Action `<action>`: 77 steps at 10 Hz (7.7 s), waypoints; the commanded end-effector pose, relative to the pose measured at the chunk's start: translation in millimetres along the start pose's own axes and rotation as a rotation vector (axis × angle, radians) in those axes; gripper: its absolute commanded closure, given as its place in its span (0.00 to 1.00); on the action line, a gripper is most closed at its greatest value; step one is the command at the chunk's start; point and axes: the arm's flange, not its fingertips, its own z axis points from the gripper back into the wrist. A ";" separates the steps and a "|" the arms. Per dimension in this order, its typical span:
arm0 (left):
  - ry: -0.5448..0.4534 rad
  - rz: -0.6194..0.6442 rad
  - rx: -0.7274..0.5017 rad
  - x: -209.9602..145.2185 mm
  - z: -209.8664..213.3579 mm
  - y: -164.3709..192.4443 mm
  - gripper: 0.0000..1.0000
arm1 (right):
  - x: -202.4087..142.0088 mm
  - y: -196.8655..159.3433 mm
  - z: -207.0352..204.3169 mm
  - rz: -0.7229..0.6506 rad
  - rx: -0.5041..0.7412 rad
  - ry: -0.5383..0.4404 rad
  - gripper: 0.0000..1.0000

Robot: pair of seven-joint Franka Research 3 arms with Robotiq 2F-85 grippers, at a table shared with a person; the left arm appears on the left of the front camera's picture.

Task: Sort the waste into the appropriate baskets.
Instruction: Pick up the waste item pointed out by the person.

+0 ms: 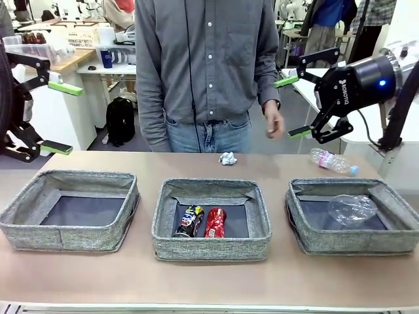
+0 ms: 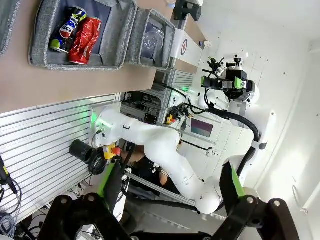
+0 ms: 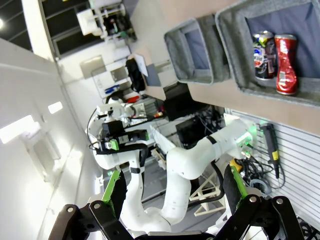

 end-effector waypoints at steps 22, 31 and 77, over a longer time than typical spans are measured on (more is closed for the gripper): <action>0.004 -0.021 -0.020 -1.5 -4.0 0.8 0.00 | 78.7 -34.3 48.3 0.786 -1.269 -0.460 0.00; 0.004 -0.021 -0.020 -1.5 -4.0 0.8 0.00 | 363.3 -137.9 78.3 0.957 -1.141 -0.105 0.00; 0.004 -0.021 -0.020 -1.5 -4.0 0.8 0.00 | -25.2 212.5 -135.5 0.262 -1.216 -0.472 0.78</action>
